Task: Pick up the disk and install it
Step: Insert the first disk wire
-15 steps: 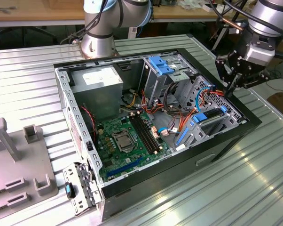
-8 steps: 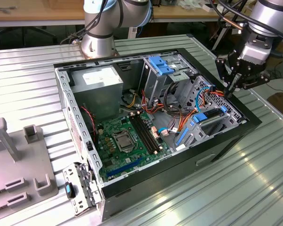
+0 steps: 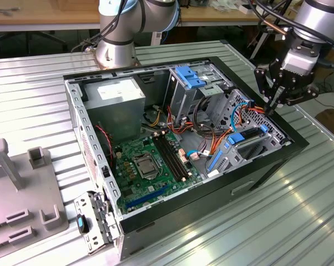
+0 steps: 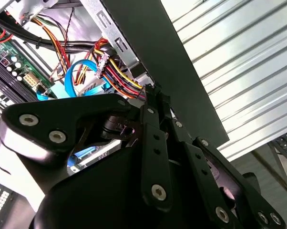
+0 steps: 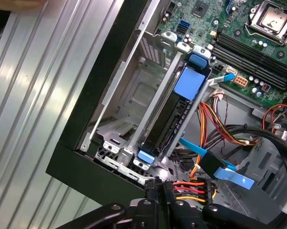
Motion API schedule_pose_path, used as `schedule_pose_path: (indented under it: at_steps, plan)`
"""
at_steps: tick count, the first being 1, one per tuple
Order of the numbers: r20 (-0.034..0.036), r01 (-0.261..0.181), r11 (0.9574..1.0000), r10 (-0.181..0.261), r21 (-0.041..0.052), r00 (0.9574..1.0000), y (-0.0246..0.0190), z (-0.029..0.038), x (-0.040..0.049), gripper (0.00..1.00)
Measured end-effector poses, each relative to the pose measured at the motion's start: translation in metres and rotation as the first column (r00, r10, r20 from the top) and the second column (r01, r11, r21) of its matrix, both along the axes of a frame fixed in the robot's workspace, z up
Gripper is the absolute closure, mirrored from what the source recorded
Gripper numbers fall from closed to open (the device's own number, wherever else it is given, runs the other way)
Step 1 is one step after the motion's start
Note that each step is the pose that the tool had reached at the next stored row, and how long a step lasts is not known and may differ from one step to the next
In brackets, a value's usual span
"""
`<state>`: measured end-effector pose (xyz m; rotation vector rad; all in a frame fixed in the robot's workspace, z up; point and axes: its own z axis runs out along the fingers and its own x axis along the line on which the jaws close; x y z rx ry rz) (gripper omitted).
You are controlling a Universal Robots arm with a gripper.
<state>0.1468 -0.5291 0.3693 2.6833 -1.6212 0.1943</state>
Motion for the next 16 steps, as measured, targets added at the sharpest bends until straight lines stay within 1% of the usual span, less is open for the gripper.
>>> schedule_pose_path:
  at_steps: [1,10,13,16]
  plan:
    - [0.0,0.011,0.9999,-0.011,-0.0002,0.9999,0.0,0.0,0.0,0.83]
    - [0.0001,0.06,0.9982,-0.06,-0.0026,0.9982,0.0002,0.0,0.0,0.83]
    - [0.0003,0.098,0.9951,-0.098,-0.0055,0.9951,0.0006,0.0,0.0002,0.83]
    - [0.0003,0.115,0.9933,-0.115,-0.0057,0.9933,0.0007,0.0,0.0003,0.83]
